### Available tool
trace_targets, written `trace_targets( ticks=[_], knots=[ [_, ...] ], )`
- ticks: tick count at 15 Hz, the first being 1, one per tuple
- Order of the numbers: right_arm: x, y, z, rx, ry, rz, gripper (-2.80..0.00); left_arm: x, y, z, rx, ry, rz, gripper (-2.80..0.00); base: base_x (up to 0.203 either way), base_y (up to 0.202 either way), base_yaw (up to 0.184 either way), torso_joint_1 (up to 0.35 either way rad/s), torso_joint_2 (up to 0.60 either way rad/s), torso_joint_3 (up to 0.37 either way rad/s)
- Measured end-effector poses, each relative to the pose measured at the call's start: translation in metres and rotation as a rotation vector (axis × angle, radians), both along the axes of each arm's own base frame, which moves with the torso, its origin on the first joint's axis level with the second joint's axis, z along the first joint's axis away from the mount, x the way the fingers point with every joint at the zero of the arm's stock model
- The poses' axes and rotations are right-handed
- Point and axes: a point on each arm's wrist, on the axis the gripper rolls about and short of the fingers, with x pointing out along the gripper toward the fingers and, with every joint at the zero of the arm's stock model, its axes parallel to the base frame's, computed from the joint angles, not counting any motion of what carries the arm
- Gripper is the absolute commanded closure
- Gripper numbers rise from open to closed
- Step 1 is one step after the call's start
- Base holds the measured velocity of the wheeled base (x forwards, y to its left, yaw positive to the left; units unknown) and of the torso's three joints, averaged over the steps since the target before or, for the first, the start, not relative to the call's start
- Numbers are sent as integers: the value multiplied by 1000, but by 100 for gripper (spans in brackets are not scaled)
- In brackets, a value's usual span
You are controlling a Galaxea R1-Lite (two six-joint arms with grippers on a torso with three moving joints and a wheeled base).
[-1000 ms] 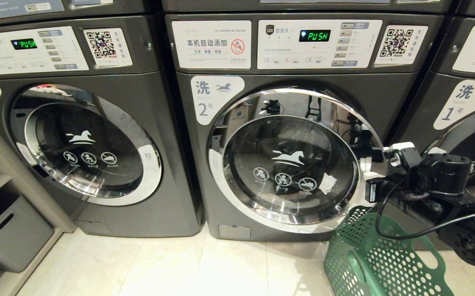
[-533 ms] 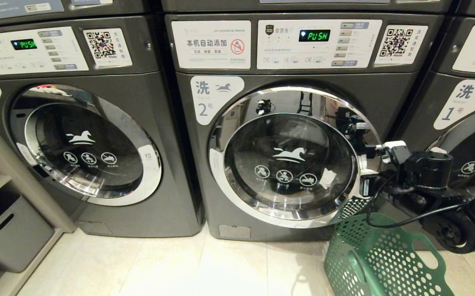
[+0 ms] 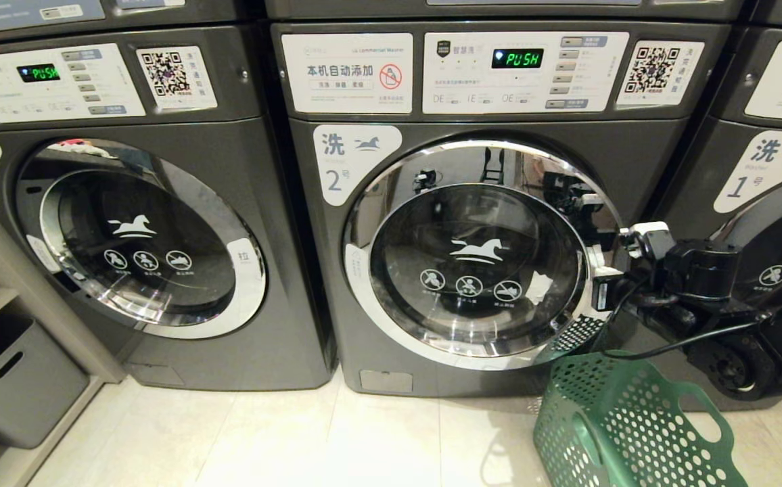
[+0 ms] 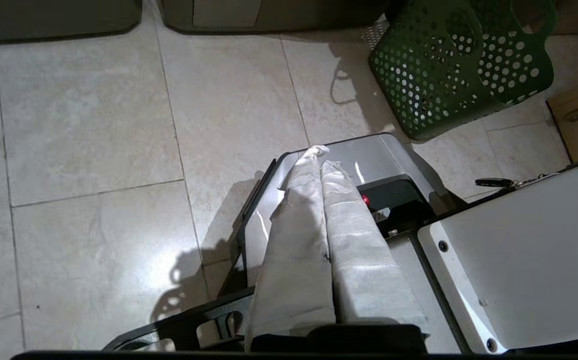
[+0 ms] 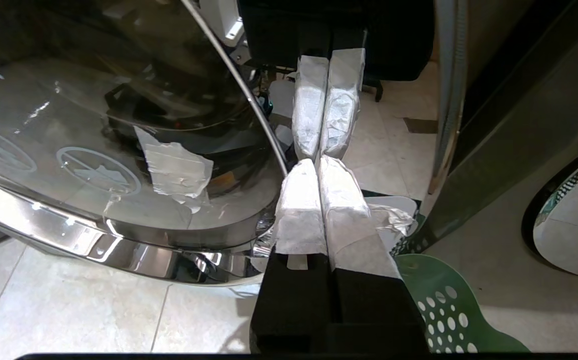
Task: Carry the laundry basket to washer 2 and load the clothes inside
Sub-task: Press the washing machine door tightly with the right hand
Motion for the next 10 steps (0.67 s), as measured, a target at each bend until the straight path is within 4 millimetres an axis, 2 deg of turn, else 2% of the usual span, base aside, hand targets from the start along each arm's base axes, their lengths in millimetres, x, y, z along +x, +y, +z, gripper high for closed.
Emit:
trace_targets(
  ticks=[2,6,10],
  knots=[
    [1,-5,-1,-1,2,-14,0,0,-1,-2,-37,20,-4,0,0,0,0,0,0,0],
    [5,-15,-7,1,15,-42,0,0,-1,-3,13,-16,-72,0,0,0,0,0,0,0],
    [8,-17,-15,0,38,-46,0,1,0,-3,-17,11,30,0,0,0,0,0,0,0]
  ],
)
